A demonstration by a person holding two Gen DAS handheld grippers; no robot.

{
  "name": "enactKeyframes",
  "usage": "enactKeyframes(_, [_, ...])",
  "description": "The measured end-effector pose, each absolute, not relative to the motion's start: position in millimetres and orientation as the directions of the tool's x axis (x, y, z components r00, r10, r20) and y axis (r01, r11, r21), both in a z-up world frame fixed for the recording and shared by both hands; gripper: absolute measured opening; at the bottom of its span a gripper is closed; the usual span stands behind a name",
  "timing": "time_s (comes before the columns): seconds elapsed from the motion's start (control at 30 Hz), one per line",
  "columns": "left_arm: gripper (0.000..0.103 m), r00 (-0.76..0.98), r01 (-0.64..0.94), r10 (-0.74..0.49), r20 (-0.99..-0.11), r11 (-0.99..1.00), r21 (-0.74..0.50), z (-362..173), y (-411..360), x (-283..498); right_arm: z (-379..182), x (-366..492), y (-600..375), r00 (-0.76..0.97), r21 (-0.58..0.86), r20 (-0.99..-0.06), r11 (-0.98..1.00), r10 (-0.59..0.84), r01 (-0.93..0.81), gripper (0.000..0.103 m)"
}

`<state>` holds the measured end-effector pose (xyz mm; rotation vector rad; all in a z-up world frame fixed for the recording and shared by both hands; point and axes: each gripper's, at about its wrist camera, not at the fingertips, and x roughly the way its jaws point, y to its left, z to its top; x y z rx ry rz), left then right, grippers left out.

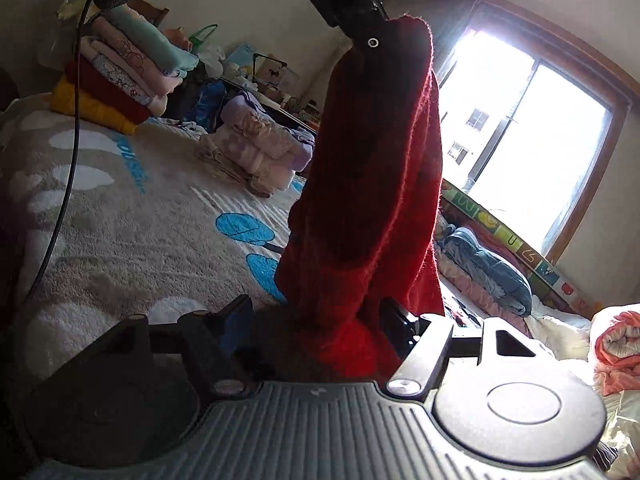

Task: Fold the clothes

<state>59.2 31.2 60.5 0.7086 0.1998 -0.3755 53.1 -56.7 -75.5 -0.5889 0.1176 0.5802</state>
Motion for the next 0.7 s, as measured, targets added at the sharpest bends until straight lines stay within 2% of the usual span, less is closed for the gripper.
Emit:
enactKeyframes(0.03, [0.011,0.916,0.397,-0.268,-0.297,0.700,0.594,61,34,56,-69,53,-59,0.831,-0.472,-0.264,0.685,0.490,-0.555,0.058])
enactKeyframes(0.07, [0.011,0.918,0.394,-0.269,-0.291,0.703,0.592,61,37,53,-62,52,-63,0.827,-0.443,-0.265,0.699,0.496,-0.561,0.042])
enactKeyframes(0.13, [0.011,0.920,0.388,-0.271,-0.282,0.714,0.583,65,41,49,-46,51,-74,0.814,-0.386,-0.260,0.717,0.520,-0.581,0.030])
enactKeyframes(0.2, [0.011,0.922,0.386,-0.274,-0.275,0.727,0.568,72,43,46,-29,50,-87,0.792,-0.320,-0.258,0.725,0.553,-0.610,0.023])
enactKeyframes(0.23, [0.011,0.922,0.385,-0.275,-0.273,0.734,0.559,76,44,46,-19,51,-94,0.772,-0.276,-0.266,0.722,0.577,-0.634,0.015])
enactKeyframes(0.5, [0.011,0.919,0.385,-0.295,-0.261,0.815,0.433,113,48,48,57,59,-160,0.734,-0.095,-0.250,0.739,0.631,-0.667,0.011])
enactKeyframes(0.7, [0.011,0.900,0.421,-0.333,-0.281,0.831,0.364,137,49,54,109,70,-194,0.731,-0.124,-0.265,0.730,0.629,-0.673,0.010])
